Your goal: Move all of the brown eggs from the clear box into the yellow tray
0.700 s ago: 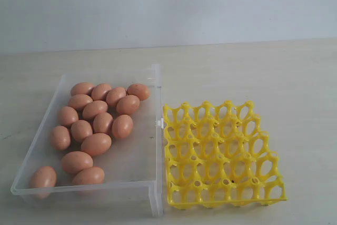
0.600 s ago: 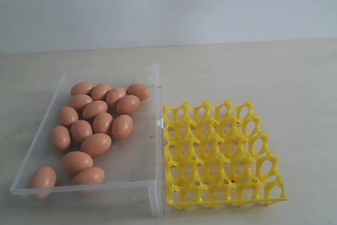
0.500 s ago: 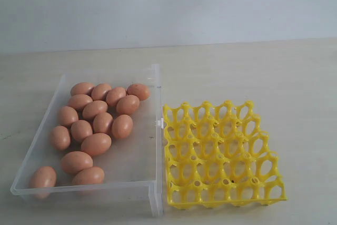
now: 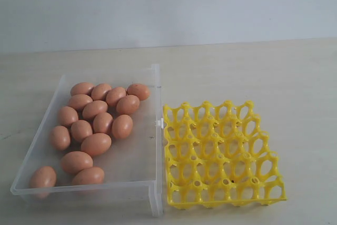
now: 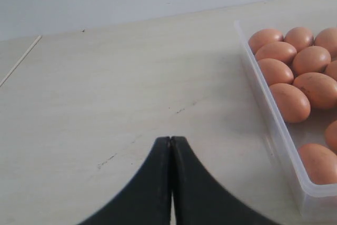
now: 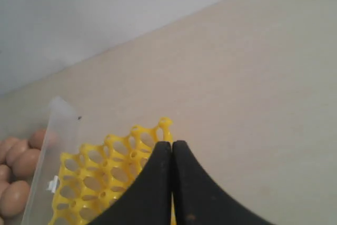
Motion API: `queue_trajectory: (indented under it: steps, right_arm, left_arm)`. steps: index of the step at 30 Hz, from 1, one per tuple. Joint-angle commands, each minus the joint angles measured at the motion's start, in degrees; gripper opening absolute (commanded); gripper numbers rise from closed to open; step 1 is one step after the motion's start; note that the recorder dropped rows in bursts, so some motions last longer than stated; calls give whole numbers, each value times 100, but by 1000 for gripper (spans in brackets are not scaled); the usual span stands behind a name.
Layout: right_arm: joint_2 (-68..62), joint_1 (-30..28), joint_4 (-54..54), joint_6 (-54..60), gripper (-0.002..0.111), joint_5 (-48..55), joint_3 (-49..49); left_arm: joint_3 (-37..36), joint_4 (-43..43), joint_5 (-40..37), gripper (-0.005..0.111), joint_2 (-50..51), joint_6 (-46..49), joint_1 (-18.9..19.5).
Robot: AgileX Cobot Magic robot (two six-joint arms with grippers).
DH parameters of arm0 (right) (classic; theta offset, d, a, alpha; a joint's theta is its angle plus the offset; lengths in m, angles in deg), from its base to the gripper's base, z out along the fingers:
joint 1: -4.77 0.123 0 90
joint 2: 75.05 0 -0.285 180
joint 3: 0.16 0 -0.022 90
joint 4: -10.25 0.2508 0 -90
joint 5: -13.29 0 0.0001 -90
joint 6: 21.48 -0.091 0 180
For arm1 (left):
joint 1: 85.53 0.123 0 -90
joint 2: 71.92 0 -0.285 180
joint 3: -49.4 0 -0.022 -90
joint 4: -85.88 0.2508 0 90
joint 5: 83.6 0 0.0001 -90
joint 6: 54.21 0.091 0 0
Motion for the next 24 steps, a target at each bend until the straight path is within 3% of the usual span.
queue_trajectory:
  steps: [1,4,11,20,24]
  right_arm:
    - [-816,341,-61,837,0,71,-526]
    - [-1354,984,-217,1584,0,-58,-897]
    - [-2933,2340,-439,1784,0,11,-1958]
    - [-5289,3305,-77,1794,1,1094,-3993]
    - [-6356,3546,394,1521,14,1865,-5052]
  left_arm:
    - [23,-14,52,0,-32,-33,-43]
    - [23,-14,52,0,-32,-33,-43]
    - [23,-14,52,0,-32,-33,-43]
    - [23,-14,52,0,-32,-33,-43]
    - [23,-14,52,0,-32,-33,-43]
